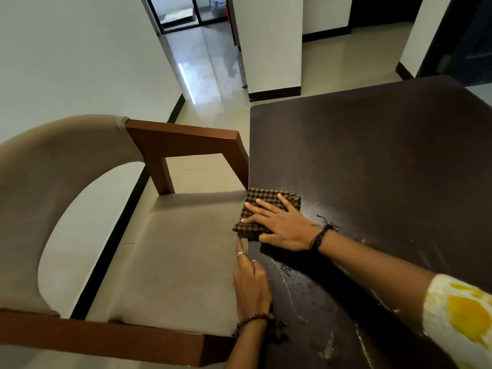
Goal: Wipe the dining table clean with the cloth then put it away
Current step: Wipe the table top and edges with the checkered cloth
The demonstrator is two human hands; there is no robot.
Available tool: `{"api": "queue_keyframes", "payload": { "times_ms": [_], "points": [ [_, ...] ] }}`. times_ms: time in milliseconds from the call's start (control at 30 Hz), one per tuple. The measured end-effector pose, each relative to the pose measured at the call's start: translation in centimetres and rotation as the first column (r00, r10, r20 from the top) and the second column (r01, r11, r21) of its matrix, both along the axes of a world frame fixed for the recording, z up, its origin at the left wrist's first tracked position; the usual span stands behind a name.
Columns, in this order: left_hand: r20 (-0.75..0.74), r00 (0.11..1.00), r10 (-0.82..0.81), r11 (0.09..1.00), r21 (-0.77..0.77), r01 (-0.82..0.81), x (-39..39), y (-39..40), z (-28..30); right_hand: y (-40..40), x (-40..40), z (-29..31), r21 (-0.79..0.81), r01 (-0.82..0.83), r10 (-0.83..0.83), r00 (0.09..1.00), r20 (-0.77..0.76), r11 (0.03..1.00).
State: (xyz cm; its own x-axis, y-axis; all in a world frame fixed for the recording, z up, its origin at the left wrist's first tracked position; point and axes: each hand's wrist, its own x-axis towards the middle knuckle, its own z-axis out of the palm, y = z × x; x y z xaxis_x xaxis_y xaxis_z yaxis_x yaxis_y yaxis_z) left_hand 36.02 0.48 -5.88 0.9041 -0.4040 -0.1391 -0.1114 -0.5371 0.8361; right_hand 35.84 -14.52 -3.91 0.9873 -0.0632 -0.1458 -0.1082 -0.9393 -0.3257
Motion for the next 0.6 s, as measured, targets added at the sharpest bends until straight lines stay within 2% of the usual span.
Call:
{"api": "queue_keyframes", "payload": {
  "times_ms": [133, 333, 500, 600],
  "points": [
    [0.019, 1.0, -0.001, 1.0, 0.011, 0.0, 0.2, -0.1, 0.0, -1.4, 0.6, 0.2, 0.042, -0.006, 0.006, 1.0, -0.008, 0.999],
    [0.021, 1.0, 0.0, 1.0, 0.013, 0.0, 0.2, 0.1, 0.0, -2.6, 5.3, 0.8, 0.004, 0.169, -0.169, 0.984, -0.052, 0.986],
    [0.029, 1.0, -0.009, 0.999, 0.044, 0.007, 0.0, 0.0, 0.3, -0.9, 2.5, 0.1, -0.026, 0.072, -0.072, 0.997, 0.002, 0.997],
    [0.038, 0.999, -0.003, 0.998, 0.065, 0.001, -0.2, -0.2, 0.8, 0.9, -0.2, -0.1, -0.043, 0.068, -0.067, 0.997, 0.03, 0.997]
  ]
}}
